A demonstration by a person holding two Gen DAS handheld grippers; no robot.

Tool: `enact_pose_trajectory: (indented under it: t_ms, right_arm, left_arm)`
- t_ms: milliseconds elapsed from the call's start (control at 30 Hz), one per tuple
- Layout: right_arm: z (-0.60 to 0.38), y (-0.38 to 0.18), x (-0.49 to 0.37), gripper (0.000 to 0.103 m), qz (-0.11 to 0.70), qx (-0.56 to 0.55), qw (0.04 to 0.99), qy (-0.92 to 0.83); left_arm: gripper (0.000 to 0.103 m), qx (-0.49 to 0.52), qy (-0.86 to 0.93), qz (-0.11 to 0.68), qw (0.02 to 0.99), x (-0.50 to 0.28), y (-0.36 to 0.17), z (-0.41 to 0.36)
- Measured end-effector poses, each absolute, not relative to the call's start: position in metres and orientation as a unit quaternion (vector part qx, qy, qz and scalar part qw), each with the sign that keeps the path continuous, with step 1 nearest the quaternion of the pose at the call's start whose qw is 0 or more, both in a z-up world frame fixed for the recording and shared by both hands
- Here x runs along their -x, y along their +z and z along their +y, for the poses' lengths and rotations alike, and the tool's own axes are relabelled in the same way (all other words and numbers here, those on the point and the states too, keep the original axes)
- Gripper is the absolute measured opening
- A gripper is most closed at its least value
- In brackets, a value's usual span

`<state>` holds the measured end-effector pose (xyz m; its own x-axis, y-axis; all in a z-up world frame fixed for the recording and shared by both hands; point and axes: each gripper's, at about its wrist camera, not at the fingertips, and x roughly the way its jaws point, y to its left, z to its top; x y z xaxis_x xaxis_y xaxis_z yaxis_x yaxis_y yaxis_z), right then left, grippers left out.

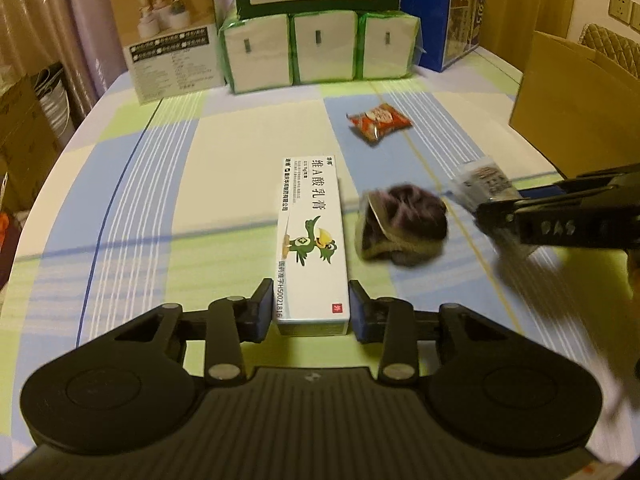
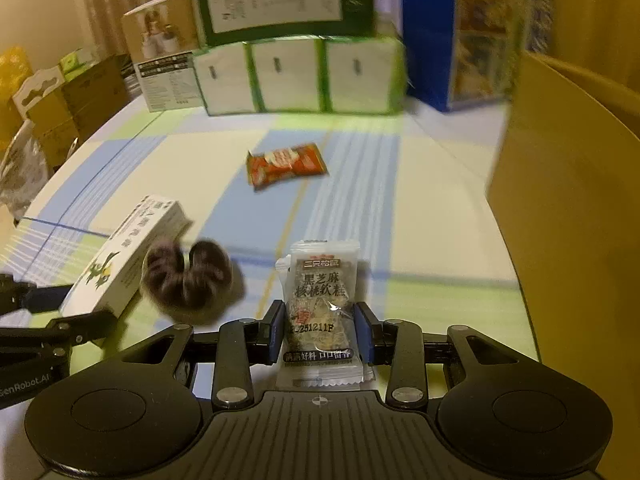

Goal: Organize objects
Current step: 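Grasp the white ointment box with the left tool while the right tool grasps the wrapped snack, then carry the ointment box and wrapped snack toward the cardboard box with both tools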

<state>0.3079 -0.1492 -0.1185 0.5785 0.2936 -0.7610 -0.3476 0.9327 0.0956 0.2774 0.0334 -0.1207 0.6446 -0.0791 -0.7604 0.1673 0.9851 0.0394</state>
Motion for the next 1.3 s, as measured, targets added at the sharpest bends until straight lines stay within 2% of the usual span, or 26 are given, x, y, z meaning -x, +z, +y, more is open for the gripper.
enact_pose_trajectory:
  t_ms: [233, 433, 867, 967, 1300]
  right_arm:
    - [-0.164, -0.109, -0.27, 0.034, 0.44, 0.02, 0.881, 0.174]
    - [-0.16, -0.112, -0.267, 0.034, 0.438, 0.032, 0.88, 0.179]
    - [-0.151, -0.115, -0.272, 0.034, 0.434, 0.036, 0.881, 0.186]
    - [-0.149, -0.115, -0.272, 0.034, 0.434, 0.034, 0.881, 0.186]
    - [-0.151, -0.109, -0.269, 0.034, 0.426, 0.025, 0.886, 0.183]
  left_arm:
    - [0.033, -0.042, -0.058, 0.422, 0.904, -0.252, -0.118, 0.035]
    - [0.038, -0.039, -0.064, 0.413, 0.908, -0.266, -0.118, 0.034]
    - [0.039, -0.042, -0.076, 0.408, 0.909, -0.294, -0.129, 0.033]
    - [0.033, -0.035, -0.074, 0.406, 0.91, -0.294, -0.129, 0.033]
    - [0.033, -0.041, -0.063, 0.414, 0.907, -0.276, -0.121, 0.026]
